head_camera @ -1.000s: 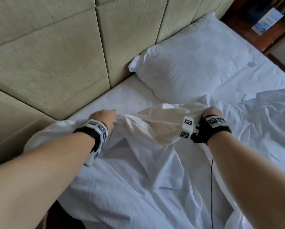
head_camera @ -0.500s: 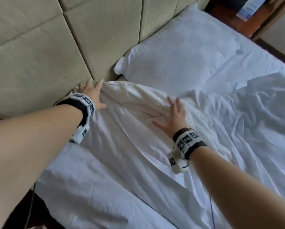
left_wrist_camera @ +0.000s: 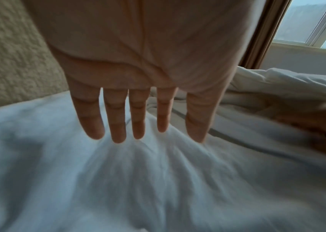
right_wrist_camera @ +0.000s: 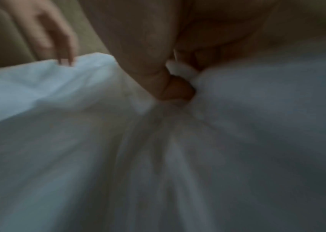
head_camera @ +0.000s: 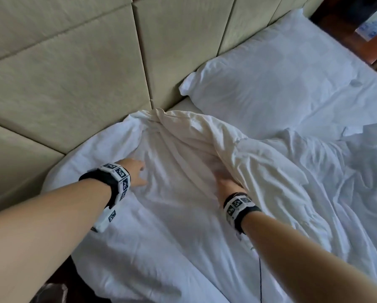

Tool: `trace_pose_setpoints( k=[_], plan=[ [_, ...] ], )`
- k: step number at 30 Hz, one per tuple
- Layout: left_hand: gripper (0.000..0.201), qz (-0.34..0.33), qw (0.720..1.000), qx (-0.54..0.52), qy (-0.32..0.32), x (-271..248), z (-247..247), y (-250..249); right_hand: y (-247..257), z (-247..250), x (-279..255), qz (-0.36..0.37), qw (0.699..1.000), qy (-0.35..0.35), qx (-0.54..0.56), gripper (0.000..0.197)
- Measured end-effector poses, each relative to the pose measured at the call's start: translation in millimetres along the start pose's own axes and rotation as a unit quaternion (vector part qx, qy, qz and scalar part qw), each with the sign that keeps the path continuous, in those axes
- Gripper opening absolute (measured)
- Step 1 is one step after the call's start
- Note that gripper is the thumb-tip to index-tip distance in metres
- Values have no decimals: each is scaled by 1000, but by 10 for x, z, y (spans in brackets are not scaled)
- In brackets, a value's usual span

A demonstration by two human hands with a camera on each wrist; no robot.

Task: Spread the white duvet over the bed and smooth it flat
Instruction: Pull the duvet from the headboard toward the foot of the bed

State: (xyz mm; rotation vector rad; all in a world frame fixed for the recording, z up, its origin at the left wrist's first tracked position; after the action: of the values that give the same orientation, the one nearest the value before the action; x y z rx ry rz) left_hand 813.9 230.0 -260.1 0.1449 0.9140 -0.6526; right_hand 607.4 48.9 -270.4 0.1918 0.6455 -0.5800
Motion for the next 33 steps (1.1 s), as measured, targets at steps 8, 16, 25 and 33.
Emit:
trace_pose_setpoints(
  k=[8, 16, 25, 33],
  plan=[
    [61, 51, 996, -56, -40, -245, 111, 257, -1443, 1216, 320, -228, 965, -94, 91, 41],
    [128, 317, 934, -159, -48, -553, -935, 972, -268, 171, -697, -132, 976, -130, 113, 54],
    [54, 50, 996, -26, -70, -756, -1383, 172, 822, -1799, -2154, -53, 978, 150, 138, 97],
    [45, -240, 965, 101, 17, -1351, -2420, -881, 1072, -2527, -2552, -89, 958, 190, 196, 29]
  ],
)
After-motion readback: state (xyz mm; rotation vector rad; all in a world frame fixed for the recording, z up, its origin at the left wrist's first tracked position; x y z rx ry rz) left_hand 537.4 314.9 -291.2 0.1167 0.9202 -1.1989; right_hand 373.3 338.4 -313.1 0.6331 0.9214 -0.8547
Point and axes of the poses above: each hand's wrist, its own x-axis towards the middle knuckle, its own z-axis out of the back of the hand, y = z × x, the point moved 8 cm from there along x, towards the middle knuckle, and after that the axes turned 10 degrees about -x, right-handed, at the moved point
